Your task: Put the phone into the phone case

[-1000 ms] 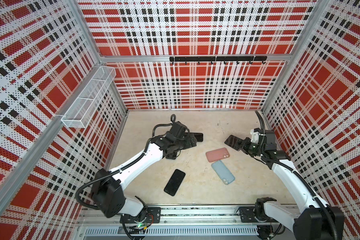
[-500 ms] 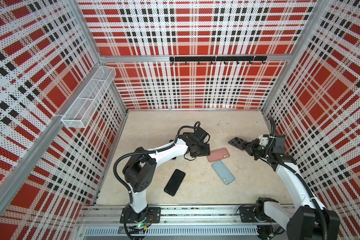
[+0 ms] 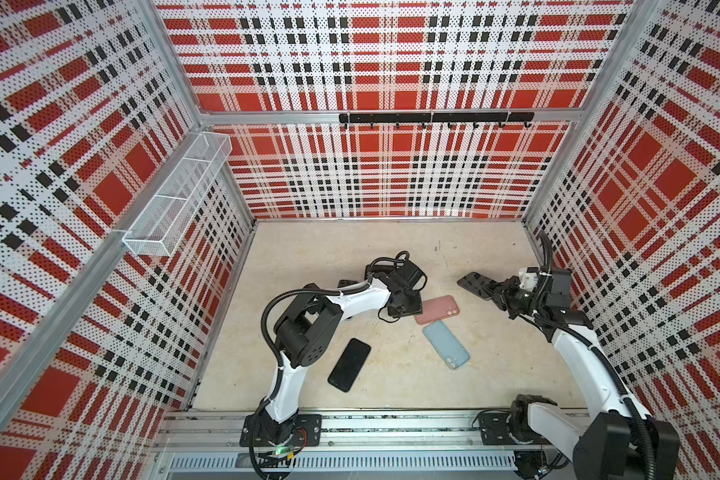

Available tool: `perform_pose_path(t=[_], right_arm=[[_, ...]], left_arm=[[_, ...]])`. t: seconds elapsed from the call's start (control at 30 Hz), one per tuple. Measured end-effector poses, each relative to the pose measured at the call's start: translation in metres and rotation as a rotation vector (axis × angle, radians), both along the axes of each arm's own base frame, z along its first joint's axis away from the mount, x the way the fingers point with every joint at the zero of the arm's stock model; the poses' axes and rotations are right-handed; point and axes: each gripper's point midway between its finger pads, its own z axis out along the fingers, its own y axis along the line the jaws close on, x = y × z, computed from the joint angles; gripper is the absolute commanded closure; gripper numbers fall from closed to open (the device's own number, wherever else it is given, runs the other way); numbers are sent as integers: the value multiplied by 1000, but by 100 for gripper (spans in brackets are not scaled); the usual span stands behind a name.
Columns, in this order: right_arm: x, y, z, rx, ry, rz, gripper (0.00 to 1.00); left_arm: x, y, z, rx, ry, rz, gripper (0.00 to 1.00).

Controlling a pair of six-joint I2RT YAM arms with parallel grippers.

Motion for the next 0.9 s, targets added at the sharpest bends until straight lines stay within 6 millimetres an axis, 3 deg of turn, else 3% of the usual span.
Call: perform_pose_path(t=[0.3, 0.47, 0.63, 0.73, 0.9], right_arm=[[0, -1, 1, -13, -10, 5, 100], [0, -1, 1, -20, -15, 11, 100], [0, 0, 1, -32, -23, 23, 100], [-1, 3, 0, -39, -34, 55, 100], [-3, 15, -7, -46, -30, 155, 100]], left_arm=[[8, 0, -11, 19, -10, 36, 86], [14, 3, -13, 26, -23, 61, 95], [24, 13, -14, 37, -35, 93, 97], [37, 29, -13, 49, -52, 117, 97], [55, 80, -6, 149, -79, 125, 97]])
